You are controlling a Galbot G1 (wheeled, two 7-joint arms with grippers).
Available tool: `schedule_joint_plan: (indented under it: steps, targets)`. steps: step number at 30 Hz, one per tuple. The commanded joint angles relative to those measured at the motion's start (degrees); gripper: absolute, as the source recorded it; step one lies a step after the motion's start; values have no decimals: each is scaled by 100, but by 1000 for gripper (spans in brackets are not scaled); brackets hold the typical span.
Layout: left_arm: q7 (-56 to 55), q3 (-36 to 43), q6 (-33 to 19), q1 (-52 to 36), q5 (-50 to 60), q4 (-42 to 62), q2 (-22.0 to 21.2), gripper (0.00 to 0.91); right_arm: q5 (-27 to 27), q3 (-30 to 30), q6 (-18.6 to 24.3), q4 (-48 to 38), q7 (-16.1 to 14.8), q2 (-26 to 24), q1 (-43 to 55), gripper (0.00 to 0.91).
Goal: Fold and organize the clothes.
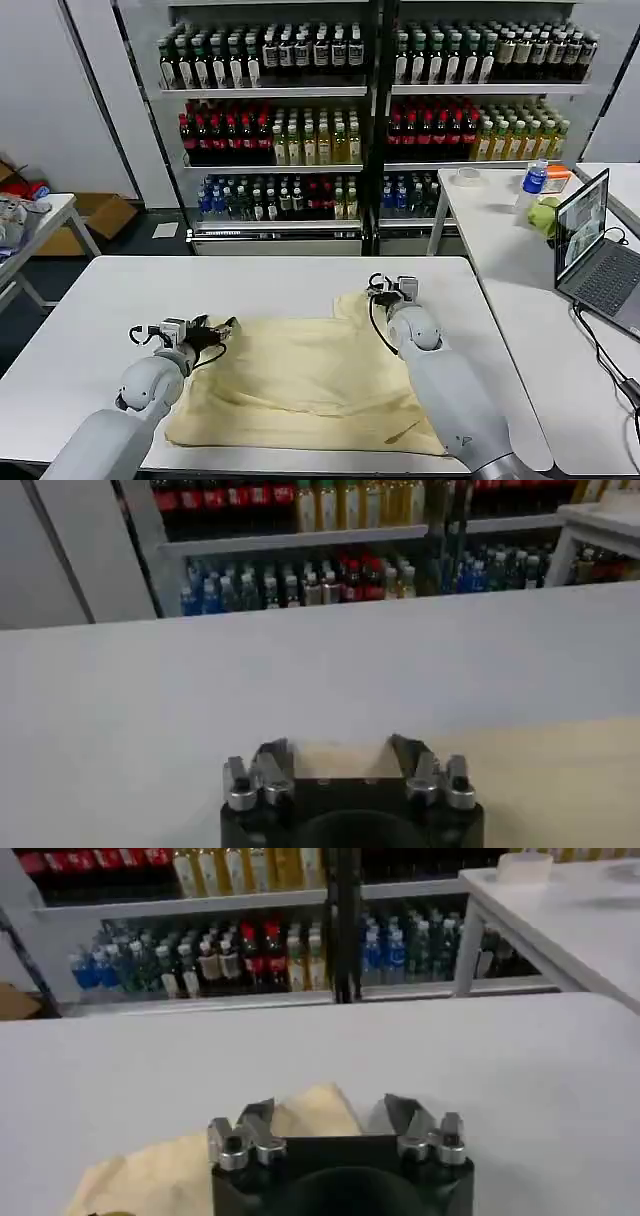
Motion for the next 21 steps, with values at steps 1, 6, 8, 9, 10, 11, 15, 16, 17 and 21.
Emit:
schedule_joint_plan:
  steps: [1, 6, 8, 9, 10, 11, 15, 16, 17, 21]
  targets:
    - [-14, 16, 108, 72, -145, 20, -18, 10, 101, -72, -35, -255, -3, 26, 116, 0]
    - [4, -36, 108, 143, -178, -23, -4, 10, 145, -75, -32, -143, -34, 11, 45, 0]
    - [10, -63, 107, 162, -203, -38, -6, 10, 131, -74, -27, -85, -42, 10, -9, 0]
    - [15, -70, 107, 169, -214, -46, -5, 10, 128, -72, -27, -65, -41, 9, -26, 0]
    - [18, -76, 106, 176, -226, -49, -1, 10, 126, -68, -16, -43, -42, 6, -43, 0]
    - [24, -98, 99, 188, -252, -99, 7, 10, 98, -70, 29, 42, -46, -13, -100, 0]
    - [36, -176, 44, 236, -314, -239, 33, 10, 76, -87, 168, 333, -90, -84, -250, 0]
    - [45, -198, 0, 251, -331, -297, 46, 10, 46, -95, 218, 427, -93, -105, -296, 0]
    - [52, -206, -25, 260, -332, -316, 54, 10, 35, -97, 251, 477, -94, -116, -321, 0]
    - [72, -268, -90, 327, -410, -506, 106, 10, -41, -115, 479, 800, -98, -194, -466, 0]
